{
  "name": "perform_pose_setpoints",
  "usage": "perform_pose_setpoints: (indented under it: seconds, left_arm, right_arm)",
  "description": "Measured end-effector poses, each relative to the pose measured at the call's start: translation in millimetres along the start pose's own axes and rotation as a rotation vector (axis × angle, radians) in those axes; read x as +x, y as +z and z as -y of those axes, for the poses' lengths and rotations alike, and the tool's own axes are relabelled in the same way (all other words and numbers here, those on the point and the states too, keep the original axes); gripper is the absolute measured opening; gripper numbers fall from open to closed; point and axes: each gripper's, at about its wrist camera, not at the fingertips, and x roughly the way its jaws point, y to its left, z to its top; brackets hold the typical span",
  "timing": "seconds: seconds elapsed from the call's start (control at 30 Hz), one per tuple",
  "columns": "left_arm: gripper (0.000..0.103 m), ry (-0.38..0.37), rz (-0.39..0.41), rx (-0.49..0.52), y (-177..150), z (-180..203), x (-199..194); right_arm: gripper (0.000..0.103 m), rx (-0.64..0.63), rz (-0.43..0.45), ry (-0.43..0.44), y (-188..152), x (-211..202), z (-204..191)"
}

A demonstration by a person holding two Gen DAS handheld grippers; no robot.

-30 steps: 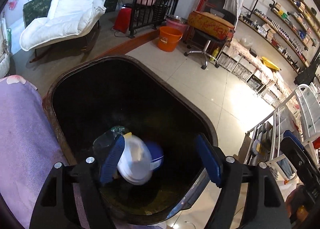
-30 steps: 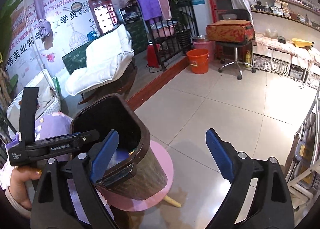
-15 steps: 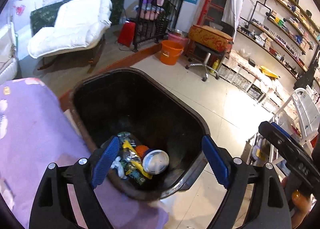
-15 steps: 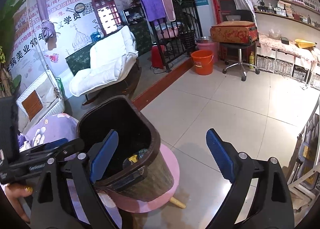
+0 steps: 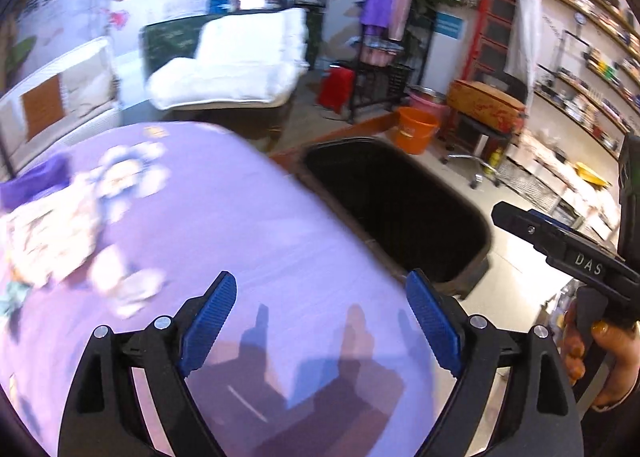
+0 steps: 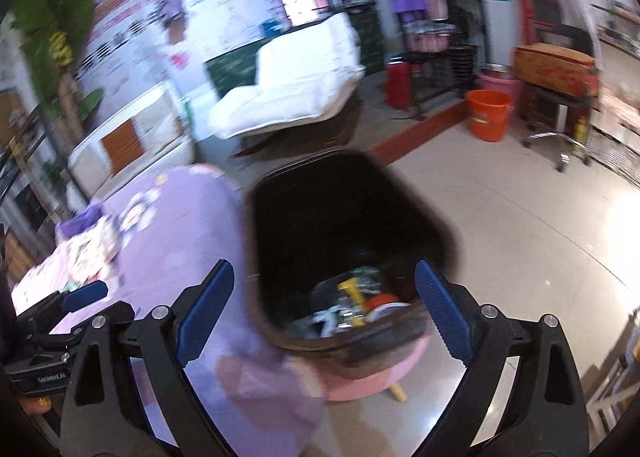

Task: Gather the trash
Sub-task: 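Move both open tools from the bin back over the table of trash, then grasp the teal cloth with the left tool while the right tool grasps the white tissue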

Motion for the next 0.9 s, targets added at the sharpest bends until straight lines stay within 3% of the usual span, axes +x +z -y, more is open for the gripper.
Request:
perform_pose_setpoints:
  seconds: [0.33, 0.63, 0.9]
  left_arm:
    - [0.088, 0.18, 0.004, -0.136, -32.5, -83.7, -41.0]
    - [0.088, 0.387, -0.03, -0.169, -53.3, -178.8, -60.6]
    - [0.087, 0.396, -0.065, -0.3, -52.7, -264.2, -50.5]
  right_arm:
    - [0.091, -0.155, -0.147, 0.214, -10.5, 29.2, -92.3]
    - [0.091, -0.327, -0.301, 0.363, -25.2, 61.4, -189.1]
    - [0.087, -0.454, -0.365, 0.388, -20.1, 99.6, -249.7]
